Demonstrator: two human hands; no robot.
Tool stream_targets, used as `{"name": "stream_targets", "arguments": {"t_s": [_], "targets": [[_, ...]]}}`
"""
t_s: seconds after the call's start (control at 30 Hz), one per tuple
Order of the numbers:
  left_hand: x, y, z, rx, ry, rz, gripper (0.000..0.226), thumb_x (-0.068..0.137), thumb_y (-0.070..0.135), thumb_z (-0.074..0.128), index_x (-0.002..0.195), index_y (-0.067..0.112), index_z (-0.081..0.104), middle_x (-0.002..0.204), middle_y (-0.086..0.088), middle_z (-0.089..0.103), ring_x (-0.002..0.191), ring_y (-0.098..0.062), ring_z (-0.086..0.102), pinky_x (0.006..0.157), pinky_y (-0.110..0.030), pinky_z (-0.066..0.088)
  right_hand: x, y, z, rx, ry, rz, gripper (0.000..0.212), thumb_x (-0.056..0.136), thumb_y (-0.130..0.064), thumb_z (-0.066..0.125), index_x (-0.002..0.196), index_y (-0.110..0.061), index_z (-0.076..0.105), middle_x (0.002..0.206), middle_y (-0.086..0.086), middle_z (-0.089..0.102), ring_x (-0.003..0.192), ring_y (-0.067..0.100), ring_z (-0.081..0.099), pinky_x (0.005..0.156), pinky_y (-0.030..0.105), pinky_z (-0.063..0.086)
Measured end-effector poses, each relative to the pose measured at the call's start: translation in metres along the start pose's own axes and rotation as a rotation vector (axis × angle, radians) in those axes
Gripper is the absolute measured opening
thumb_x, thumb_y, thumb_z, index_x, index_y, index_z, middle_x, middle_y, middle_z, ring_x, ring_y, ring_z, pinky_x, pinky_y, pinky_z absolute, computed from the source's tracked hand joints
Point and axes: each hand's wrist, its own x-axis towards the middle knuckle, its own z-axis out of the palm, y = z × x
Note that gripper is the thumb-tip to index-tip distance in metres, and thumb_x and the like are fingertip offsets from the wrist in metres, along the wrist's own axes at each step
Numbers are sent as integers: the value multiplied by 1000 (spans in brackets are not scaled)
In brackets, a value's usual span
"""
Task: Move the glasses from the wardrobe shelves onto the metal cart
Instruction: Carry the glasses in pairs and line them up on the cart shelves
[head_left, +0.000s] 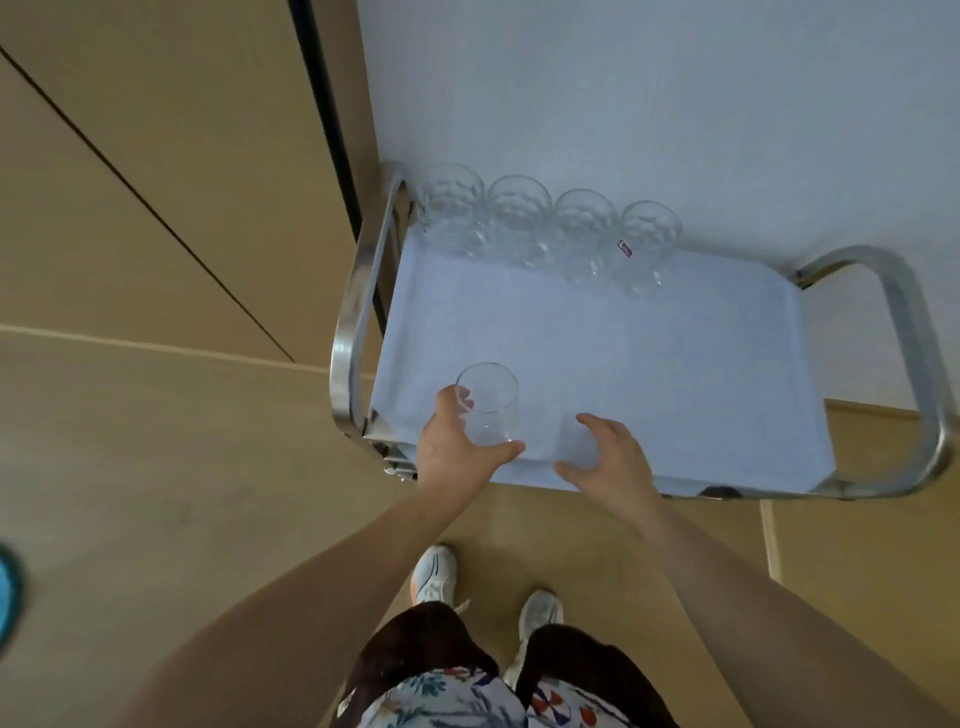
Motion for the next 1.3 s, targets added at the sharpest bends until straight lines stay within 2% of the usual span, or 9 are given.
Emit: {"name": "stream_targets", "arguments": {"t_s": [0.13,0.27,0.37,0.53,0.73,0.9,1.0,1.17,1.3], "targets": [[-20,-13,-1,-23,0,-17,82,63,40,92,125,31,40,121,14,55,110,-11,56,84,-26,41,-20,6,16,-36,-7,-17,78,84,-38,79,150,-22,42,151,9,41,137,29,40,115,40,34],[-44,-27,3,-23,-14,-23,84,66,38,91,131,28,40,124,15,54,107,-7,52,85,-23,38,-38,17,28,-37,-12,-43,79,81,-41,81,149,-26,44,150,4,39,138,27,37,115,40,33],[-62,-39,12,14,7,-26,81,64,40,92,125,30,40,122,15,55,104,-8,52,84,-25,38,-51,32,39,-38,-9,-50,79,81,-42,81,149,-27,44,151,4,38,140,28,35,116,41,32],[-89,-66,38,30,32,-26,82,65,35,93,129,28,44,123,14,57,112,-10,54,91,-26,41,-64,68,68,-2,-17,-89,78,84,-42,78,151,-28,41,153,4,33,141,30,30,115,41,31],[-95,-109,76,105,24,13,81,62,37,94,127,31,45,122,17,58,112,-9,58,95,-31,47,-52,114,108,77,-14,-90,80,83,-41,79,151,-28,40,154,7,32,143,32,27,117,44,30],[-66,-145,109,131,0,34,83,62,38,94,128,34,45,125,19,58,117,-10,58,101,-36,48,-7,143,135,87,46,-101,82,80,-42,81,151,-26,42,153,9,36,141,33,32,115,40,29],[-35,-167,130,143,4,82,79,63,37,94,125,33,45,122,18,58,117,-11,57,99,-35,47,30,158,153,84,103,-115,81,81,-41,80,150,-27,42,152,7,38,140,31,35,112,36,32],[20,-193,157,132,65,178,79,60,38,95,122,34,45,118,17,60,110,-9,59,96,-41,51,86,175,176,101,207,-143,80,82,-40,80,150,-23,43,151,10,39,138,33,37,112,34,31],[62,-194,166,138,88,308,81,59,40,96,122,33,46,116,18,61,107,-7,60,93,-34,51,125,179,182,109,325,-182,77,82,-41,79,149,-23,45,150,11,40,137,33,38,112,33,30]]}}
